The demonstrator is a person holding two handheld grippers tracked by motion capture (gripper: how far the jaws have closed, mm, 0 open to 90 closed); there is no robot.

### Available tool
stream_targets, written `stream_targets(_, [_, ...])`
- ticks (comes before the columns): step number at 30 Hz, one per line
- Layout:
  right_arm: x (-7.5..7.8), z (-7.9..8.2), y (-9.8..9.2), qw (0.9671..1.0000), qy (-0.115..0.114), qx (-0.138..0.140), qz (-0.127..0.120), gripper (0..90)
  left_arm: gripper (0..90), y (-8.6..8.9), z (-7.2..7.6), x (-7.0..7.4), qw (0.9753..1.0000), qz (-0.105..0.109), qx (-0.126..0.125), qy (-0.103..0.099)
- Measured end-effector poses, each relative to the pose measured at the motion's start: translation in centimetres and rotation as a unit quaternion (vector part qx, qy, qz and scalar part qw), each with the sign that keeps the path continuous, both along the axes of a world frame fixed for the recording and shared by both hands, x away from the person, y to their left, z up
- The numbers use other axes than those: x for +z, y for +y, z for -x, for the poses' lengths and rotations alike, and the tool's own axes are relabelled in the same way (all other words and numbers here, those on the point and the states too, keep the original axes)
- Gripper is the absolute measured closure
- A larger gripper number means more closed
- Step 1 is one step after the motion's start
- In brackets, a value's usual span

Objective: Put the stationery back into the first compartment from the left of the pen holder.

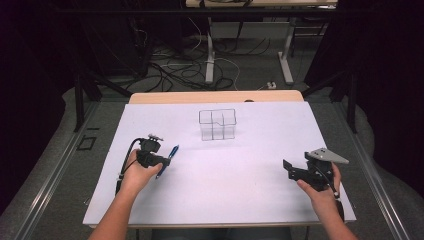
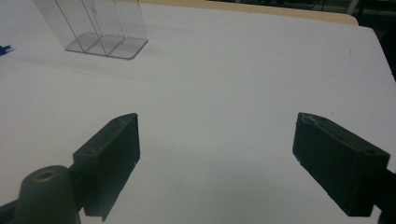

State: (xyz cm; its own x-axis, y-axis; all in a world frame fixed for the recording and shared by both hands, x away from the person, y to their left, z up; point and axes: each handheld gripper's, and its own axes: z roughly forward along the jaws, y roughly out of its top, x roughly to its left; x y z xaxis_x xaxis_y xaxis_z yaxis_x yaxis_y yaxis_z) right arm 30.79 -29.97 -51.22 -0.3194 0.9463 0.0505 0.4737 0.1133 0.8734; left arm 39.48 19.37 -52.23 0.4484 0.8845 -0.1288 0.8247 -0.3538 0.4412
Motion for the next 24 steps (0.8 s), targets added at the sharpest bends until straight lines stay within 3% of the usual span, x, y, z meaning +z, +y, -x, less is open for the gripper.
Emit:
stream_targets(15, [-0.01, -0.03, -0.04, 1.0, 0.001, 0.002, -0.001, 14.5, 71.2, 0.01, 0.02, -0.69, 0.9991, -0.018, -0.001, 0.038])
stream_targets(24, [-0.02, -0.01, 0.03, 1.0, 0.003, 0.002, -0.004, 14.5, 75.8, 0.11, -0.08, -0.84, 0.9984, -0.026, -0.002, 0.049])
